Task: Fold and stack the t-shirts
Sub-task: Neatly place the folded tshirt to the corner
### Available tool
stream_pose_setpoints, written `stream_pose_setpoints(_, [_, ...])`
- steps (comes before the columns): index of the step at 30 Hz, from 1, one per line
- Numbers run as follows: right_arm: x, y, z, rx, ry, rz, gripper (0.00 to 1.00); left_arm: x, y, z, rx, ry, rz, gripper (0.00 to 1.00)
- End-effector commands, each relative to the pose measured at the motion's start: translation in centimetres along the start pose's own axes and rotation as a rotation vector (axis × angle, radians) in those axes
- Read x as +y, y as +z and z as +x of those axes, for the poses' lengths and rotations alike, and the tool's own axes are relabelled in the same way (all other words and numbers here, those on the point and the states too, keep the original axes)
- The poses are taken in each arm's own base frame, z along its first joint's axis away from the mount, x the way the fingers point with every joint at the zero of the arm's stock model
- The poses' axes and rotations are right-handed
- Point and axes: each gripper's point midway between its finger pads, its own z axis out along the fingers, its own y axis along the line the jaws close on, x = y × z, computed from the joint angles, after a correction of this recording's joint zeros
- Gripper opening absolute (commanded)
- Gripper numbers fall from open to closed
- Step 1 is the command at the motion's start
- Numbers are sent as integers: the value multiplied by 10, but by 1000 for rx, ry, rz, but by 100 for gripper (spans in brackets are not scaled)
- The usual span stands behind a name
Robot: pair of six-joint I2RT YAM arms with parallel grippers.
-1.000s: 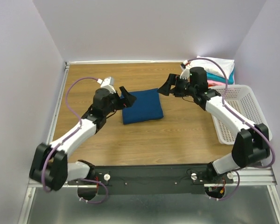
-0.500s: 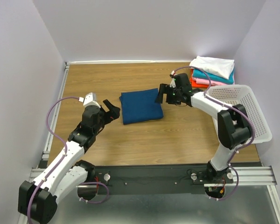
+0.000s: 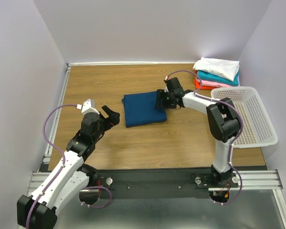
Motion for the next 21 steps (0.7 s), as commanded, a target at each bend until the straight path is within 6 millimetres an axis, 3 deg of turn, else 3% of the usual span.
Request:
stream_pose_setpoints(1, [10,13,5,21,-40,13,72,6,2,2,-3,2,-20,98])
stream_pose_setpoints(4, [11,23,15,36,-61,42,65,6,4,4,7,8,-23,98])
stream_pose_setpoints(6, [8,27,17,32,-69,75,54,6,4,5,8,13,-22,98])
stream_pose_setpoints(10, [2,39,31,45,-121,146,47,4,3,7,12,12,-5,98])
stream_pose_setpoints(13, [1,43,36,41,-194,190,32,5,2,7,12,12,-2,98])
stream_pose_setpoints(15, [1,48,33,33,-226,207,16,5,1,6,5,8,-5,98])
stream_pose_setpoints(17, [-1,48,24,8,-291,237,7,7,1,5,0,-1,-12,98])
stream_pose_setpoints(20, [-7,43,4,-41,-359,299,1,10,-1,2,-16,-5,-31,98])
stream_pose_setpoints(21, [-9,38,-11,-73,-406,334,1,11,-1,1,-21,-7,-34,98])
